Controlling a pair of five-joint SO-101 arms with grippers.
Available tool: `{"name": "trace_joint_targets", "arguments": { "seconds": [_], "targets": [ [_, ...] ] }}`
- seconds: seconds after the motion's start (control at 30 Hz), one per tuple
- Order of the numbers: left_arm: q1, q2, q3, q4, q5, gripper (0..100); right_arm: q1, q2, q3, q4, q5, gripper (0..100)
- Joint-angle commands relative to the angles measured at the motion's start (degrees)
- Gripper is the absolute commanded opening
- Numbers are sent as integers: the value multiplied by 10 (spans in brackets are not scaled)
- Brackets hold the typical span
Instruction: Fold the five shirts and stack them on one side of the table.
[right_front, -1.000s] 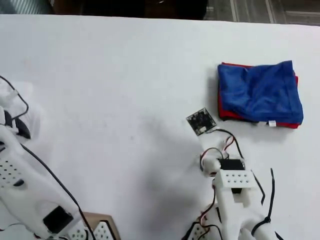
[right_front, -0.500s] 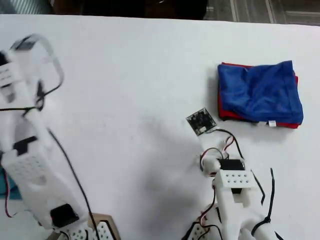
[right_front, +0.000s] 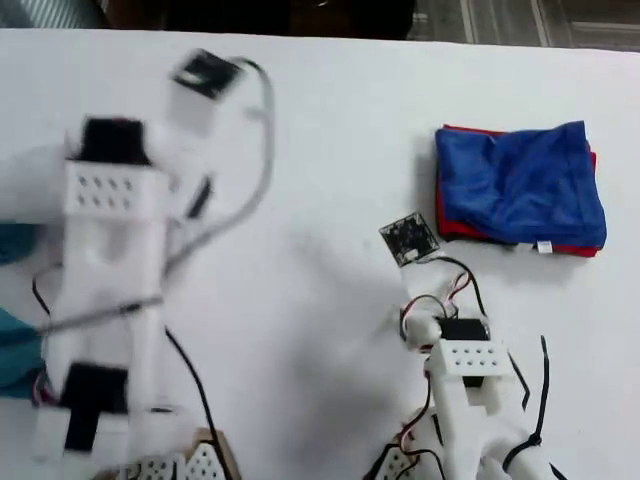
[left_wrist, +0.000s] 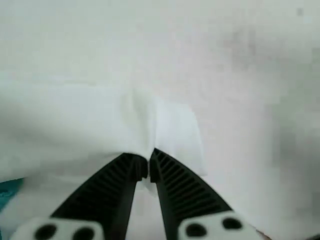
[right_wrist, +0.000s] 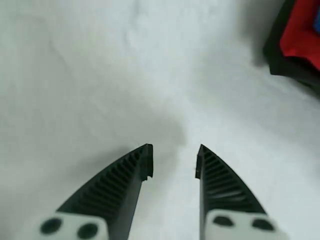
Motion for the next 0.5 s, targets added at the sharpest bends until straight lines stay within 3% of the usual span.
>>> {"name": "trace_joint_targets", "arguments": {
  "seconds": [0.0,0.1,0.27,0.47],
  "targets": [
    [93,-113,44,9,-6,25,1,-8,-3,-8,-5,146],
    [144,-167,65,3,-7,25,1,-8,-3,-8,-5,146],
    [153,-179,102,-5,-6,33,0,-8,-3,-8,-5,146],
    [150,-177,156,-3,-5,277,0,-8,-2,-8,-5,146]
  ]
}}
